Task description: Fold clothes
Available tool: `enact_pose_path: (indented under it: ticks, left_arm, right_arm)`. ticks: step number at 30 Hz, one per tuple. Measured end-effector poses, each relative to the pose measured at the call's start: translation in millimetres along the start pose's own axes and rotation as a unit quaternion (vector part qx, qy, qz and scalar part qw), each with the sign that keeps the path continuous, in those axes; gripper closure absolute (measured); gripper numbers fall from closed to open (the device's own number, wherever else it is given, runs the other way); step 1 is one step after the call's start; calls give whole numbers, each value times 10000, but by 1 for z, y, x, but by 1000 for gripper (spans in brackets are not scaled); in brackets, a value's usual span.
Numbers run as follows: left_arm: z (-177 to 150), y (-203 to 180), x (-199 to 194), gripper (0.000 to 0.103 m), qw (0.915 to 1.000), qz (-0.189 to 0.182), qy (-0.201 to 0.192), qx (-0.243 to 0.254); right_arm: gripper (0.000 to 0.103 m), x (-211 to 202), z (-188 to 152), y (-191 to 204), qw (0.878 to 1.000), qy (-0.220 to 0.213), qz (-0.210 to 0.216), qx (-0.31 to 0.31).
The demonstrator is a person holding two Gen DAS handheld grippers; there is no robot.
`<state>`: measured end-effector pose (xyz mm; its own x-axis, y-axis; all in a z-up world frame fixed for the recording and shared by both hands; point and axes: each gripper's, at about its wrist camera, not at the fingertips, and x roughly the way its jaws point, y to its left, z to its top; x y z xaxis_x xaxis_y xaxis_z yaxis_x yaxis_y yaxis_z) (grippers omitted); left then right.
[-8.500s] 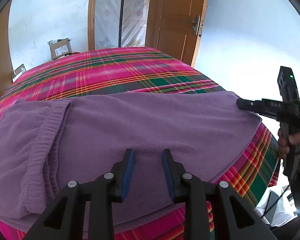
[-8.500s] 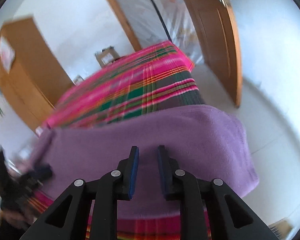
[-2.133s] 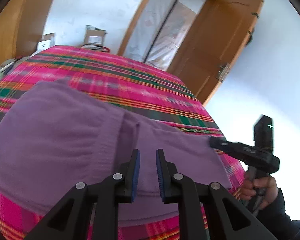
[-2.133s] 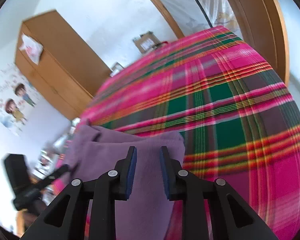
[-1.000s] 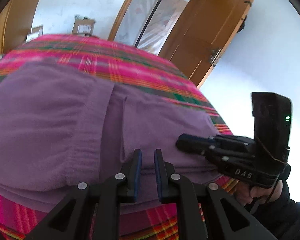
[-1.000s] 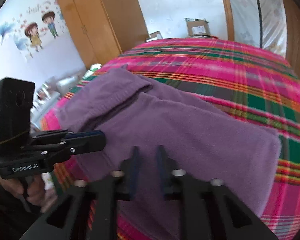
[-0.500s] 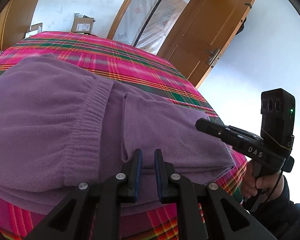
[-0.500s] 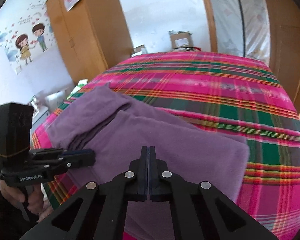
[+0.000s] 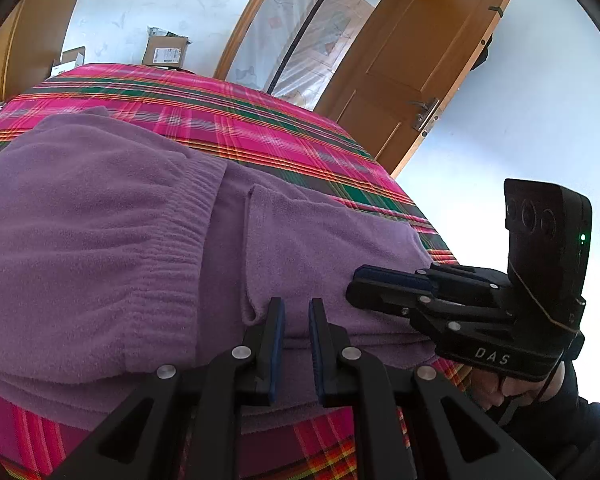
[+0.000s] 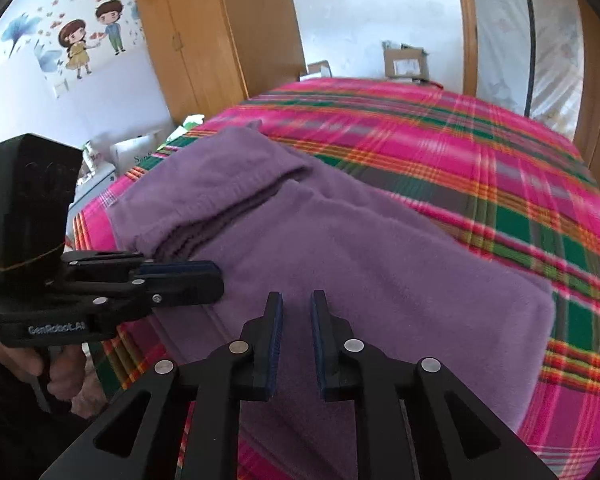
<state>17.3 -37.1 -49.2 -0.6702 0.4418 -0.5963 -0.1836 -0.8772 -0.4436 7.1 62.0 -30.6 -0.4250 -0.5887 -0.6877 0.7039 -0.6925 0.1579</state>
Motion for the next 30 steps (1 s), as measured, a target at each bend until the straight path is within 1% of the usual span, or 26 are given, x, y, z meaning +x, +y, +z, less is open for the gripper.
enact_pose_path:
  ticks: [1,2,5,9,14,20,24,28,30]
  left_arm:
    - [0,0,0,91,10000,3,-1,5]
    - [0,-1,0,91,10000,11,-1,14]
    - [0,-1,0,91,10000,0,-6,16]
    - [-1,-1,0,91,10000,-1,-15,23]
    - [-1,-1,0,91,10000,-16,-14,17]
    - [0,-1,0,91,10000,-9,-14,17]
    - [0,-2,-1,91,10000,14,-5,18]
    - [1,-3,0,91,10000,54,10,19]
    - [1,-4,1,91,10000,75,15,16]
  right_arm:
    - [92,1,0,-1,10000,17,7,22]
    - [100,1,0,-1,10000,28,-28,25]
    - [103,-1,-2,-4,9999,-13,-118,81]
    - [103,-12,-3,-16,9991,-205,-204,303]
    - [103,-42,-8,-42,9951,-504,-541,654]
    - [103,-77,-14,-73,9860,-860,-943,1072]
    - [103,-110,-28,-107,9728,-1076,-1465,1437]
    - [103,-146,-47,-142,9531,-1248,-2040,1855]
    - [103,-166,-59,-157,9414,-1317,-2340,2042]
